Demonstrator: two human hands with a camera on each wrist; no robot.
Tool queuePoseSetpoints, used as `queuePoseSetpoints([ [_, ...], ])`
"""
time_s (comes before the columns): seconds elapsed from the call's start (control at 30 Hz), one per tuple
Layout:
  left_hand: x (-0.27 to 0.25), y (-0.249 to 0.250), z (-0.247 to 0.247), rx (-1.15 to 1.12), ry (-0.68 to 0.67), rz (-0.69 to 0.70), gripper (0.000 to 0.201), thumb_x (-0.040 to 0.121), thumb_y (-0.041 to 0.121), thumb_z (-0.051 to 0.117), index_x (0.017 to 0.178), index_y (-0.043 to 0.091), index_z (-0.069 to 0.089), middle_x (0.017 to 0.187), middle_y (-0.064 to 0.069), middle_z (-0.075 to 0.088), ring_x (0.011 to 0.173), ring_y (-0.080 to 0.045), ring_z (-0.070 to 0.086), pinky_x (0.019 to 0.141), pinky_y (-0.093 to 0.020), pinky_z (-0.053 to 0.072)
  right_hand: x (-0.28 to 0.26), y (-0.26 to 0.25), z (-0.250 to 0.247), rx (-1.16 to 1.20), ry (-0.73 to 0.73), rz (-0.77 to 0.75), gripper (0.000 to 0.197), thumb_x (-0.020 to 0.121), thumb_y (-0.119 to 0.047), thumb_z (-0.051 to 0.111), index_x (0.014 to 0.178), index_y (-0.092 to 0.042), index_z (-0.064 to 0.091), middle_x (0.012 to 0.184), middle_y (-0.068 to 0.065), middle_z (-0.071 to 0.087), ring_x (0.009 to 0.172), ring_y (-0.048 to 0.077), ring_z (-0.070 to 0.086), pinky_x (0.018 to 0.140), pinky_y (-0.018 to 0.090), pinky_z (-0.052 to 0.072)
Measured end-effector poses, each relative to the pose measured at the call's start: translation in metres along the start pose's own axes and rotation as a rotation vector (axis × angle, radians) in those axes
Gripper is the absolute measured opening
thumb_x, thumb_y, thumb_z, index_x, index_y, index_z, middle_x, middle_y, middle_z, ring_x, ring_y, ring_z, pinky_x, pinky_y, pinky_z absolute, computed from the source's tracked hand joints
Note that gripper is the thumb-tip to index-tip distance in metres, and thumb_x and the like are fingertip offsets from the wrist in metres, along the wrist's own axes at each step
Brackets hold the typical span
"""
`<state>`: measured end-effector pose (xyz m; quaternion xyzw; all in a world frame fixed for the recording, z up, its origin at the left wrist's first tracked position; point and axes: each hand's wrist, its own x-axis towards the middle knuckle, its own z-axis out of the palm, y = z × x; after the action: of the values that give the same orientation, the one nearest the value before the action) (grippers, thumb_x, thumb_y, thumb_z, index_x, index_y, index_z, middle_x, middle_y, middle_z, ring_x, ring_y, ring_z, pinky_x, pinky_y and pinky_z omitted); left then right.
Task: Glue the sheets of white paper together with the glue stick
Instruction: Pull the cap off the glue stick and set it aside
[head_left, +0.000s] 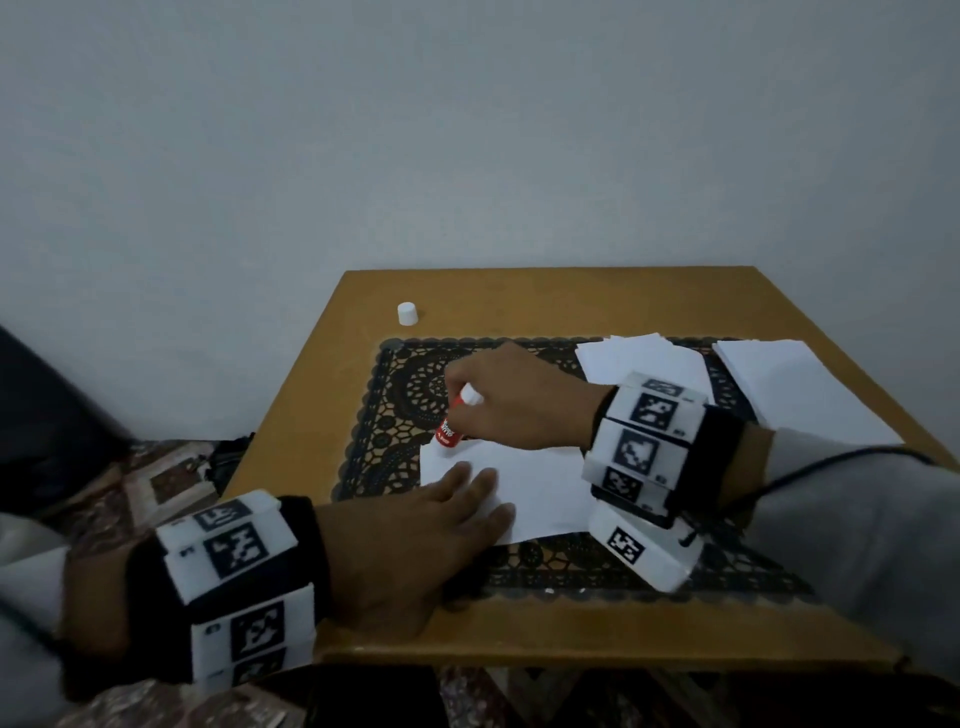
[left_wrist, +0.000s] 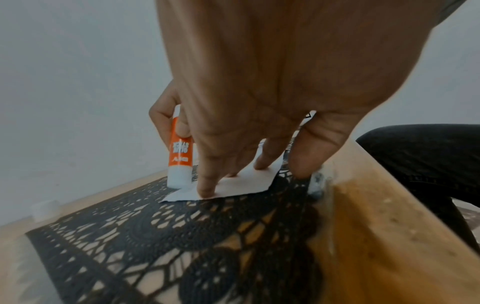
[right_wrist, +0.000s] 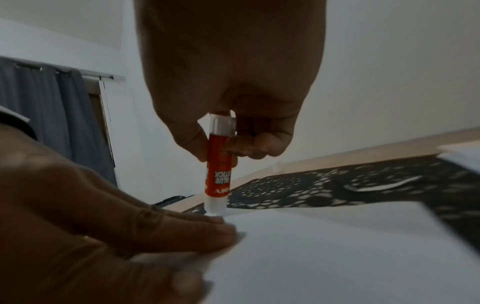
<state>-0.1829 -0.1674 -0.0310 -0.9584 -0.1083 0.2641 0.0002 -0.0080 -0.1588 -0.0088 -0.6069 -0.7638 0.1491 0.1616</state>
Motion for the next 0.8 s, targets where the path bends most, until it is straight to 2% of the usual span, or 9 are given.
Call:
queuePoseSetpoints([
  [0.13,0.002,-0.001,0.003,-0.063,0.003,-0.018,0.076,0.097,0.038,0.038,0.151,0.020,-0.013,0.157,-0.012,-0.019,0.145,-0.030,-0.017,0.120,-0.042,0.001,0.015,-0.016,0.008,-0.067,-0.004,-0.017,0.019,0.085,-0.028,0.063,0.073,-0.019,0.052,0.073,-0.003,0.055,0.069,0.014,0.052,0.053,0.026,0.034],
  [0.2,0.001,-0.001,0.003,-0.063,-0.004,-0.025,0.074,0.096,0.041,0.033,0.151,0.020,-0.013,0.157,-0.012,-0.019,0.145,-0.031,-0.016,0.120,-0.043,0.004,0.018,-0.020,0.010,-0.098,-0.007,-0.041,0.017,0.084,-0.027,0.065,0.079,-0.016,0.053,0.077,-0.002,0.057,0.070,0.015,0.052,0.053,0.024,0.037],
  [0.3,-0.001,0.001,0.000,-0.049,-0.032,-0.024,0.079,0.084,0.046,0.020,0.151,0.018,-0.012,0.157,-0.013,-0.018,0.145,-0.032,-0.015,0.120,-0.046,0.007,0.017,-0.022,0.013,-0.081,-0.015,-0.049,0.018,0.085,-0.028,0.065,0.087,-0.013,0.054,0.078,-0.001,0.057,0.073,0.018,0.055,0.058,0.031,0.042],
  [0.43,-0.002,0.005,-0.007,-0.062,-0.040,-0.033,0.072,0.095,0.037,0.032,0.152,0.018,-0.009,0.158,-0.013,-0.016,0.146,-0.031,-0.012,0.120,-0.043,0.007,0.013,-0.018,0.011,-0.092,0.000,-0.036,0.019,0.085,-0.029,0.063,0.083,-0.016,0.050,0.072,-0.004,0.052,0.071,0.017,0.053,0.055,0.029,0.038],
  [0.5,-0.002,0.005,-0.009,-0.072,-0.040,-0.030,0.073,0.094,0.035,0.033,0.152,0.019,-0.008,0.158,-0.013,-0.016,0.146,-0.031,-0.012,0.120,-0.043,0.006,0.010,-0.017,0.008,-0.109,0.000,-0.034,0.018,0.085,-0.028,0.063,0.084,-0.014,0.052,0.069,-0.007,0.050,0.069,0.015,0.051,0.053,0.027,0.035],
  [0.6,-0.001,0.004,-0.010,-0.076,-0.028,-0.029,0.071,0.097,0.030,0.037,0.152,0.020,-0.007,0.158,-0.013,-0.015,0.146,-0.030,-0.010,0.120,-0.043,0.007,0.005,-0.012,0.004,-0.123,0.006,-0.026,0.018,0.085,-0.029,0.063,0.085,-0.013,0.054,0.072,-0.006,0.053,0.071,0.016,0.054,0.055,0.027,0.039],
  [0.7,0.001,0.004,-0.011,-0.076,-0.017,-0.023,0.069,0.098,0.034,0.035,0.152,0.021,-0.006,0.158,-0.013,-0.013,0.146,-0.030,-0.008,0.121,-0.041,0.006,0.001,-0.005,-0.001,-0.153,-0.002,-0.004,0.018,0.085,-0.029,0.063,0.082,-0.017,0.050,0.068,-0.010,0.048,0.065,0.010,0.047,0.052,0.025,0.033],
  [0.8,0.001,0.003,-0.013,-0.080,-0.015,-0.030,0.067,0.099,0.036,0.034,0.152,0.023,-0.005,0.159,-0.011,-0.011,0.147,-0.029,-0.006,0.120,-0.039,0.007,-0.003,0.002,-0.007,-0.174,-0.014,0.025,0.019,0.085,-0.031,0.064,0.082,-0.019,0.049,0.070,-0.012,0.045,0.070,0.012,0.048,0.051,0.025,0.031],
])
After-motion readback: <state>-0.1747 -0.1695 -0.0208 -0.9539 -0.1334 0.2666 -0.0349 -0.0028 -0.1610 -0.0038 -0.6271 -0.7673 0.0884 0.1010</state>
